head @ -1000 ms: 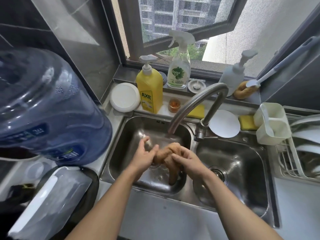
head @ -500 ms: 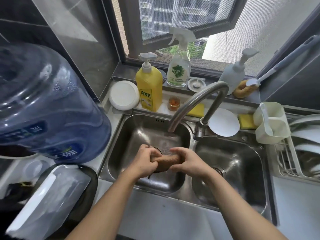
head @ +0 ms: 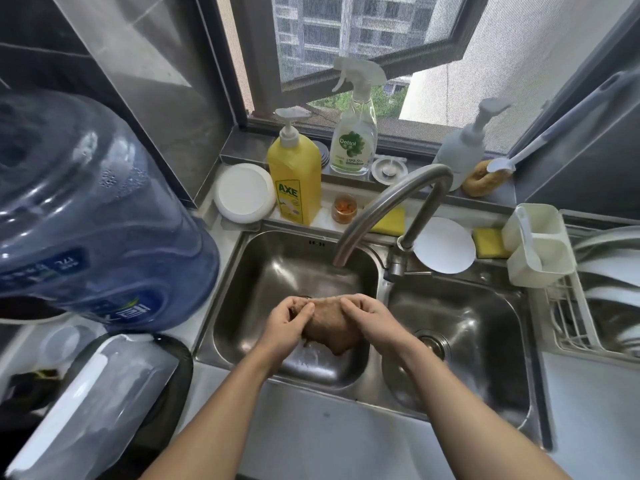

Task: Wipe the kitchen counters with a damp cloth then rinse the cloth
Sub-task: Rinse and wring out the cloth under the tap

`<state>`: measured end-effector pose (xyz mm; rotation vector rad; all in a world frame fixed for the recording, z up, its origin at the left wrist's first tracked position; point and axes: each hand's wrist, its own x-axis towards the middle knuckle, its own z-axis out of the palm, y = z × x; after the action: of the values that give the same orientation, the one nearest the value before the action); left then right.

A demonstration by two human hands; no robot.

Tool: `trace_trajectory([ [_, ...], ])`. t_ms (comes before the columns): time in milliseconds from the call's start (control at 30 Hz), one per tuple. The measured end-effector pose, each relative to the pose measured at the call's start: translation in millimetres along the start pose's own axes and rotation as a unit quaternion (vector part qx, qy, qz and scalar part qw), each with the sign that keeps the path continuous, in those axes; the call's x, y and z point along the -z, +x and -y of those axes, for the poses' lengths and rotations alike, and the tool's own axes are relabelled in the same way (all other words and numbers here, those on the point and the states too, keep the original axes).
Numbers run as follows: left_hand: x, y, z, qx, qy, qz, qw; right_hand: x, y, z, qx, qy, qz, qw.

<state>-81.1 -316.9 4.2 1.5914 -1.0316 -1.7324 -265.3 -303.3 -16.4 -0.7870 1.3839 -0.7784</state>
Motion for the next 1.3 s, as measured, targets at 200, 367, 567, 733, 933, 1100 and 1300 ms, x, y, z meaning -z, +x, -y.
trace_trajectory([
  [200,11,-4,5,0.042,-0.020,0.091,0.995,10,-7,2,-0.076,0.161,0.098,0.979],
  [367,15,-1,0,0.002,0.015,0.050,0.999,8,-8,10,-0.039,0.074,0.039,0.996],
  [567,23,-1,-4,0.019,0.046,0.093,0.994,11,-2,15,-0.056,0.095,0.039,0.993],
  [733,26,-6,-5,0.038,0.002,0.113,0.993,8,-3,19,-0.059,0.130,0.037,0.989],
  [933,-12,-4,4,0.047,0.010,0.003,0.999,-21,-5,14,0.152,-0.223,-0.113,0.956],
  [1100,-36,2,-5,0.130,-0.312,-0.055,0.939,-55,-25,8,0.242,-0.280,-0.117,0.922],
  [1300,-38,14,-13,0.187,-0.285,-0.087,0.936,-56,-35,-5,0.254,-0.267,-0.050,0.928],
])
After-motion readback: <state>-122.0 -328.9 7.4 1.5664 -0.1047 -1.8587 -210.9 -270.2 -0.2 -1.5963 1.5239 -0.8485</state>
